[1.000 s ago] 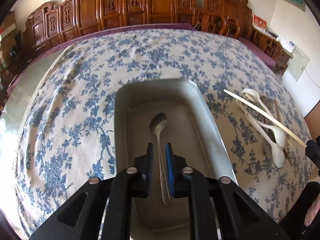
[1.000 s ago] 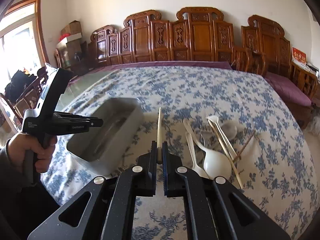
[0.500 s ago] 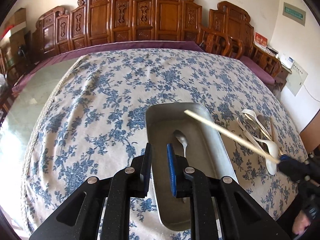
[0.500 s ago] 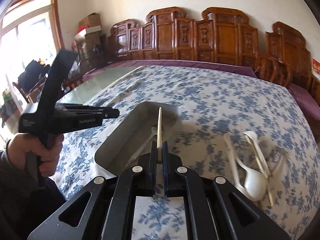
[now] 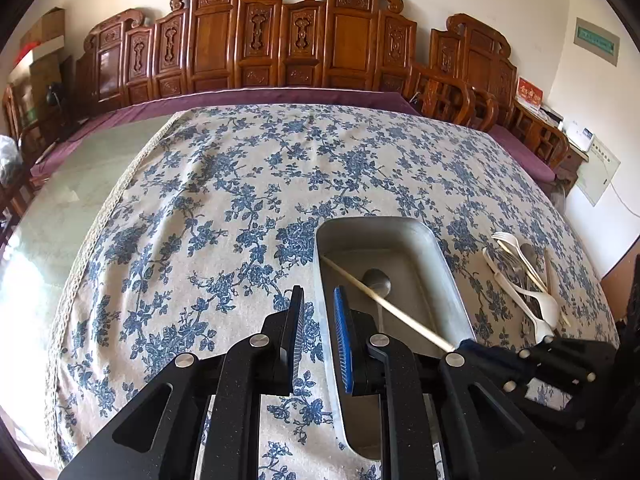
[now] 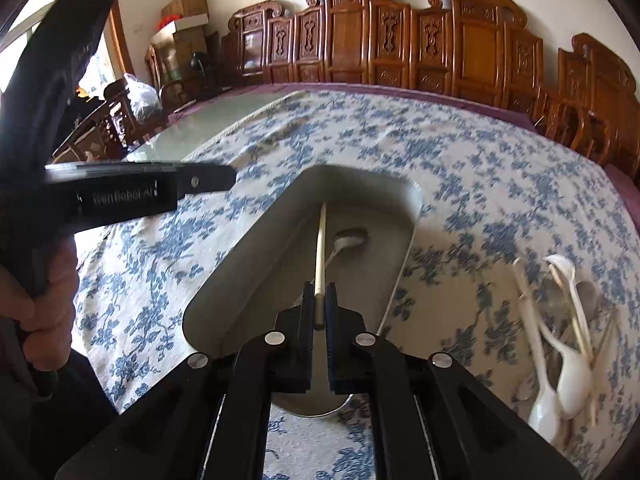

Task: Organize utensils
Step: 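Lower the chopstick into the grey tray and open the right tool, then grasp a white plastic spoon by its handle with the left tool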

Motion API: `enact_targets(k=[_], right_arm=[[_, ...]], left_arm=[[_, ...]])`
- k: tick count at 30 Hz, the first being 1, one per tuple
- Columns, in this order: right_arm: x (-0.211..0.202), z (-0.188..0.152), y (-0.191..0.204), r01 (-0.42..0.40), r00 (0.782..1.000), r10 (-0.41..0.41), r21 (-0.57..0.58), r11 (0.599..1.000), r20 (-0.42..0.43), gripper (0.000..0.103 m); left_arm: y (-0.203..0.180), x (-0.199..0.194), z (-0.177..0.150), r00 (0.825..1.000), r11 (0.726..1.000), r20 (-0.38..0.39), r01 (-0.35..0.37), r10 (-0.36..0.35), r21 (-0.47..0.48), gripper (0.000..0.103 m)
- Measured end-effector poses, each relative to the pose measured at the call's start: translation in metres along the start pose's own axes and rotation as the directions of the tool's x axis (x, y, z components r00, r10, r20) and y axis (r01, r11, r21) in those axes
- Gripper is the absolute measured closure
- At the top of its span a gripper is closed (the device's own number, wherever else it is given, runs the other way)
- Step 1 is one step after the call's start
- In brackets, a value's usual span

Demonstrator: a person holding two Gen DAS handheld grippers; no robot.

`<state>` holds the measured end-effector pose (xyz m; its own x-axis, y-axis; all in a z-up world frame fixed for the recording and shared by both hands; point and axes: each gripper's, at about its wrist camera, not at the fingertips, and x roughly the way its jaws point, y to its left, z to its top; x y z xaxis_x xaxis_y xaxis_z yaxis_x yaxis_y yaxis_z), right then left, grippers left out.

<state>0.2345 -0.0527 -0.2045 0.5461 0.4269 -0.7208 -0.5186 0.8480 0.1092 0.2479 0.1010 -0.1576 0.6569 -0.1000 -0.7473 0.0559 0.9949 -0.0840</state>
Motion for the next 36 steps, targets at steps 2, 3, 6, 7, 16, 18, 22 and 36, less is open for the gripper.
enact_targets(k=[2, 3, 6, 7, 16, 18, 22, 36], right_arm=[[0.004, -0.002, 0.0, -0.028, 0.999, 0.028, 0.017, 0.999, -0.016, 0.093], [0.005, -0.002, -0.001, -0.035, 0.999, 0.035, 0.024, 0.999, -0.021, 0.093], [0.001, -0.002, -0.003, -0.051, 0.999, 0.052, 0.031, 0.998, -0.013, 0.071], [-0.001, -0.002, -0.005, -0.054, 0.999, 0.054, 0.035, 0.998, -0.007, 0.07], [-0.051, -0.007, -0.05, 0.022, 0.997, -0.024, 0.04, 0.999, 0.067, 0.07], [-0.063, -0.011, -0.068, 0.06, 0.995, -0.063, 0.043, 0.997, 0.073, 0.07], [-0.08, -0.02, -0.112, 0.144, 0.987, -0.149, 0.071, 0.987, 0.061, 0.07], [-0.084, -0.055, -0.209, 0.279, 0.958, -0.287, 0.171, 0.945, 0.022, 0.07]], left_arm=[[0.0, 0.0, 0.0, 1.0, 1.0, 0.003, -0.001, 0.001, 0.001, 0.089], [0.0, 0.0, 0.0, 1.0, 1.0, 0.004, -0.001, 0.001, 0.0, 0.089], [-0.002, -0.001, 0.001, 1.0, 1.0, 0.005, 0.002, -0.002, 0.001, 0.089], [-0.002, -0.001, 0.001, 1.0, 1.0, 0.006, 0.003, -0.003, 0.001, 0.089], [-0.027, -0.006, 0.003, 0.999, 0.999, 0.017, 0.035, -0.036, 0.031, 0.074], [-0.036, -0.008, 0.004, 0.998, 0.998, 0.021, 0.051, -0.052, 0.04, 0.067], [-0.057, -0.011, 0.004, 0.996, 0.995, 0.026, 0.078, -0.08, 0.064, 0.058], [-0.13, -0.003, -0.009, 0.99, 0.982, 0.001, 0.14, -0.141, 0.127, 0.048]])
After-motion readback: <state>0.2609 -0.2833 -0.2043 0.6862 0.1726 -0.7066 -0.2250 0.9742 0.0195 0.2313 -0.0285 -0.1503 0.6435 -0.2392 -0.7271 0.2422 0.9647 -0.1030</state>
